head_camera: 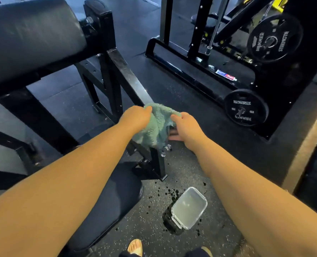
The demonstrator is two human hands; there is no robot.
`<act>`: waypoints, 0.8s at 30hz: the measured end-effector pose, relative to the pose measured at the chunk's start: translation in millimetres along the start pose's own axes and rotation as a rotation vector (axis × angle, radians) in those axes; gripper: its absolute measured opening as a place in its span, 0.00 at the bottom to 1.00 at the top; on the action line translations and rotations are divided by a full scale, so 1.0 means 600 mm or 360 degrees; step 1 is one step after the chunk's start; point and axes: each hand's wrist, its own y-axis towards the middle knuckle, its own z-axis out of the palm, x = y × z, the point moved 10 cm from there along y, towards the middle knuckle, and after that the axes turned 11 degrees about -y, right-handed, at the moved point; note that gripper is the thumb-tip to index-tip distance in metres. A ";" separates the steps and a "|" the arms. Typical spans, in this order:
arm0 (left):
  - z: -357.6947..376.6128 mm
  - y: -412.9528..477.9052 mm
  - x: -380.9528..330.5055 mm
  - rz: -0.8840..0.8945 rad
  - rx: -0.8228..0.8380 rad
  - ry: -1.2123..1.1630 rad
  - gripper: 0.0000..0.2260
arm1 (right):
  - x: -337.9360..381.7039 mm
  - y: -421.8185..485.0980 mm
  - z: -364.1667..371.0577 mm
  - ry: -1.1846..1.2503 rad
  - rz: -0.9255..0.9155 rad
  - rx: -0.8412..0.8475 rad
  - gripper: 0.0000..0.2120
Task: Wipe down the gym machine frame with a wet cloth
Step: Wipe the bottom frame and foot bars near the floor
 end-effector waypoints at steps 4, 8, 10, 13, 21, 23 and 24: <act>0.122 -0.018 -0.066 -0.0318 0.0365 -0.1019 0.19 | -0.005 0.019 -0.012 0.0221 -0.0059 0.0297 0.16; 0.237 -0.004 -0.120 -0.0507 0.0534 -0.1458 0.27 | -0.031 0.071 -0.122 0.0082 -0.0234 0.0351 0.10; 0.275 0.008 -0.139 -0.0530 0.0396 -0.1570 0.25 | -0.054 0.104 -0.186 0.0031 -0.0162 0.0343 0.09; 0.293 0.011 -0.141 -0.0596 0.0100 -0.1552 0.23 | -0.073 0.151 -0.264 -0.0050 -0.0008 0.0241 0.07; 0.233 -0.023 -0.054 -0.0871 -0.0455 -0.1606 0.16 | -0.010 0.236 -0.213 -0.0140 -0.0090 0.0367 0.13; 0.210 -0.021 -0.033 -0.0852 -0.0549 -0.1637 0.16 | 0.003 0.232 -0.178 -0.0089 -0.0080 0.0324 0.17; 0.197 -0.016 -0.017 -0.0846 -0.0587 -0.1642 0.17 | 0.010 0.230 -0.157 -0.0045 -0.0083 0.0286 0.19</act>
